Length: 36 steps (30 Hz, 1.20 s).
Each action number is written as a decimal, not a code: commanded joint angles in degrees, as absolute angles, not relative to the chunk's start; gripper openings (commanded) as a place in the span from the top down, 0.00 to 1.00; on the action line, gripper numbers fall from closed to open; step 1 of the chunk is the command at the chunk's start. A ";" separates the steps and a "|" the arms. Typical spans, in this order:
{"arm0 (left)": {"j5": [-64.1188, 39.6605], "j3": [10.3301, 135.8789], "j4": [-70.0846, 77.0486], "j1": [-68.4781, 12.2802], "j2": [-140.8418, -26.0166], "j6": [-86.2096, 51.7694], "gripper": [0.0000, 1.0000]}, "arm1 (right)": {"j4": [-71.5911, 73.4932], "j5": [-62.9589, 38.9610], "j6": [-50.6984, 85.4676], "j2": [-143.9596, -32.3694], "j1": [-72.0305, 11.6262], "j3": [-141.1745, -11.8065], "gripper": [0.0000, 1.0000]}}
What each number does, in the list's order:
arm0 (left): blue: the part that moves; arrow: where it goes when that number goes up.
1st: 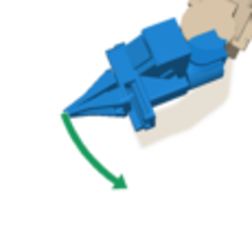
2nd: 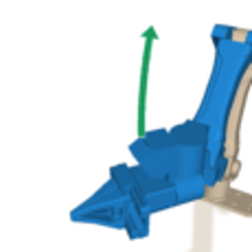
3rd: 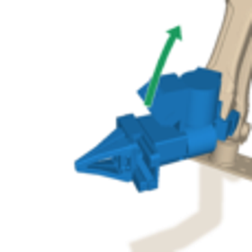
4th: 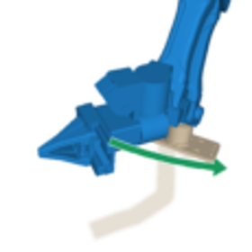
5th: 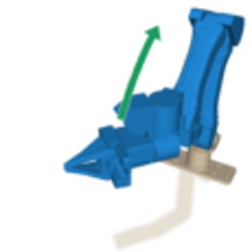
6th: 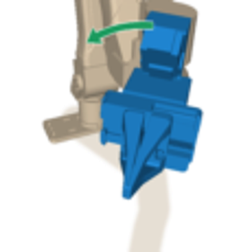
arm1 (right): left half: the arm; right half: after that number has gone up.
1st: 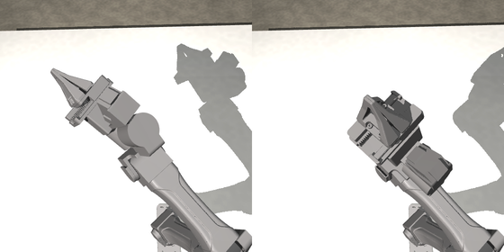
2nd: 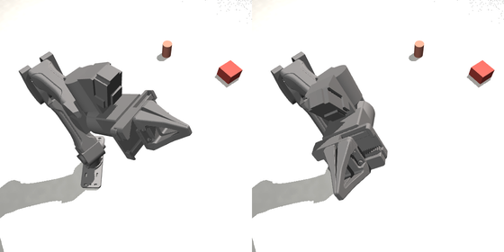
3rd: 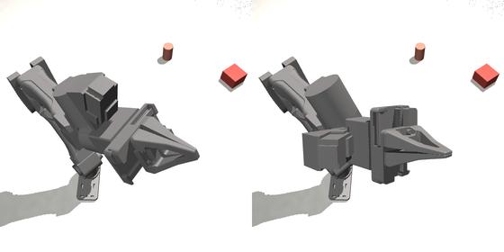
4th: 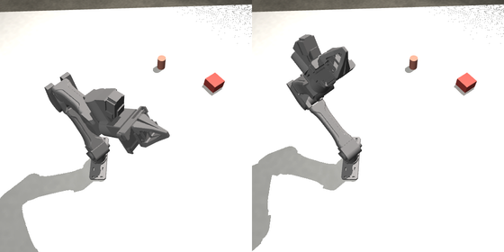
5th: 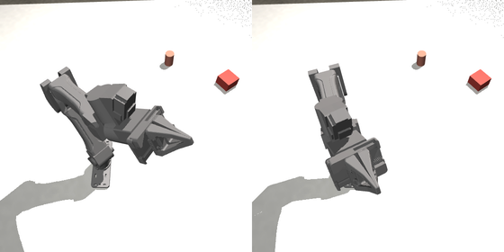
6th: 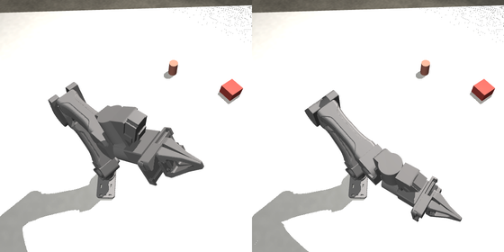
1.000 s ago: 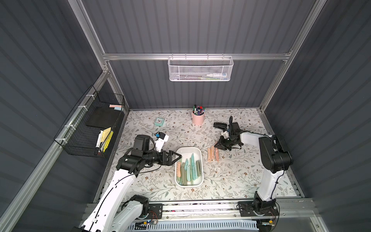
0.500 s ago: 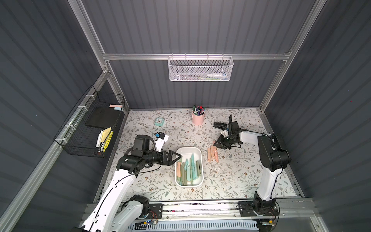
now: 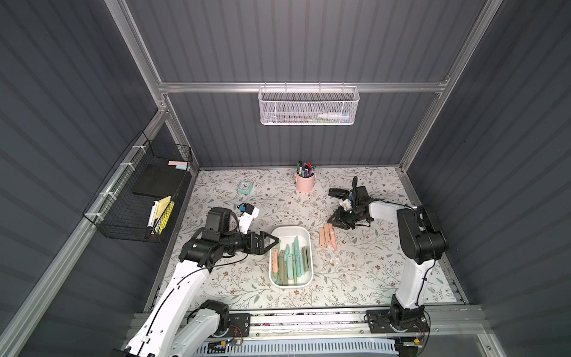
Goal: Take the fruit knife out of the storage box
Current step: Place the fruit knife at the center of the board.
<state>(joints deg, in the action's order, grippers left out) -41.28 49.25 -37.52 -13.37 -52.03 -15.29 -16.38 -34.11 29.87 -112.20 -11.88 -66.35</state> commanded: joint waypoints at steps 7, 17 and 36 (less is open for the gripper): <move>-40.00 48.96 -38.58 -13.79 -51.50 -14.79 0.01 | -19.62 -30.92 29.77 -109.06 -11.25 -65.70 0.55; -39.88 48.98 -38.62 -13.80 -51.37 -14.75 0.01 | -20.30 -30.49 29.27 -105.09 -11.26 -64.48 0.47; -41.82 48.27 -37.62 -13.95 -49.80 -15.47 0.01 | -25.50 -19.73 24.35 -83.79 -17.47 -59.06 0.07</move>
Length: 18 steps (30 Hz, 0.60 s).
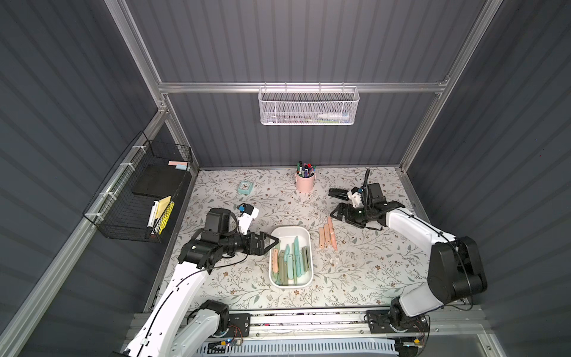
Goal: Take the fruit knife out of the storage box
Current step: Place the fruit knife at the center of the board, then pick up the fruit knife from the storage box.
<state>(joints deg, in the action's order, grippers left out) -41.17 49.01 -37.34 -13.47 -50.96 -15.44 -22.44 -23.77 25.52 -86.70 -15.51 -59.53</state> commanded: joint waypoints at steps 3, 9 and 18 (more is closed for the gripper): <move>-40.73 48.30 -37.96 -14.04 -49.18 -15.30 0.01 | -28.11 -15.70 24.42 -80.44 -20.78 -59.48 0.01; -38.39 48.46 -39.38 -14.48 -48.92 -14.82 0.01 | -32.05 -11.85 25.38 -77.22 -28.52 -61.42 0.01; -29.94 48.70 -45.30 -15.03 -42.97 -14.96 0.01 | -34.10 -9.33 26.39 -77.59 -36.76 -60.98 0.01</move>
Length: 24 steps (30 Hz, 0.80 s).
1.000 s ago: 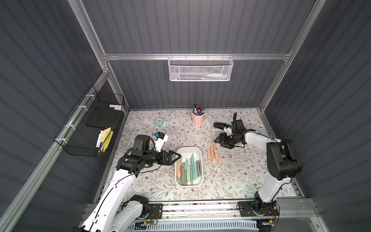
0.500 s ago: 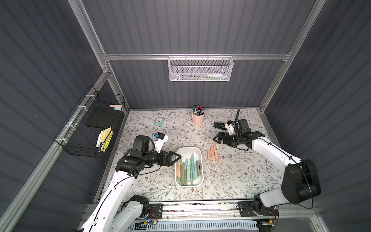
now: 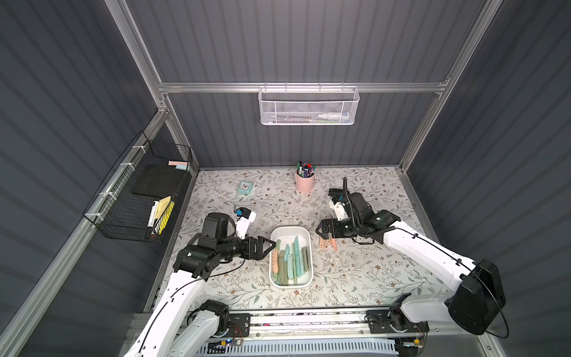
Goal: Take the fruit knife out of the storage box
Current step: Pick up the fruit knife from the storage box.
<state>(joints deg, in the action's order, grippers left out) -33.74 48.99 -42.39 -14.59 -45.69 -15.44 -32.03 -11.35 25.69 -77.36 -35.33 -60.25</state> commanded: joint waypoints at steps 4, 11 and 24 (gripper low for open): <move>-25.45 47.20 -42.80 -15.03 -40.24 -15.63 0.01 | -34.84 -7.07 27.63 -79.85 -40.55 -61.62 0.01; -19.51 47.88 -43.33 -14.98 -41.98 -15.18 0.01 | -41.41 2.01 31.56 -86.82 -50.07 -68.75 0.03; -24.25 48.28 -43.65 -15.03 -41.87 -14.12 0.01 | -42.18 -2.90 33.00 -102.49 -57.29 -80.31 0.39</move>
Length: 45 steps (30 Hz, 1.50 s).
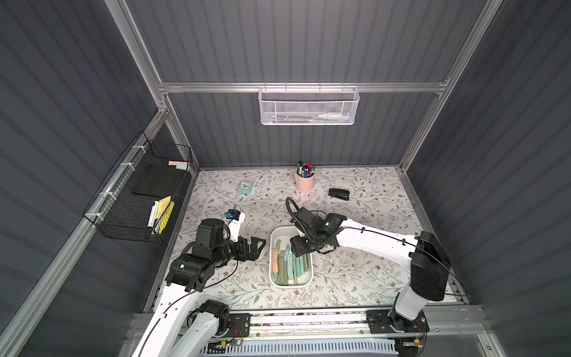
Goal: Take the fruit knife out of the storage box
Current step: Pick up the fruit knife from the storage box.
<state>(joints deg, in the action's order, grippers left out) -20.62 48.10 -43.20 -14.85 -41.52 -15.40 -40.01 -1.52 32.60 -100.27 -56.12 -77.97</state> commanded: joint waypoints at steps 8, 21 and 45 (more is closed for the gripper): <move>-34.58 47.90 -41.67 -15.03 -43.20 -13.72 0.01 | -44.09 -4.33 35.56 -108.83 -58.27 -84.11 0.53; -35.96 47.81 -41.40 -15.03 -43.42 -13.72 0.01 | -46.42 -0.01 38.16 -114.83 -58.01 -86.23 0.61; -35.77 47.71 -41.30 -15.03 -43.14 -13.71 0.01 | -46.50 -1.61 37.44 -120.32 -55.55 -89.72 0.71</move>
<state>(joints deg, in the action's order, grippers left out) -34.98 48.10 -41.98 -14.85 -43.77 -14.81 -45.17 -1.10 37.21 -118.67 -55.64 -88.71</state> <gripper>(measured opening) 0.994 0.294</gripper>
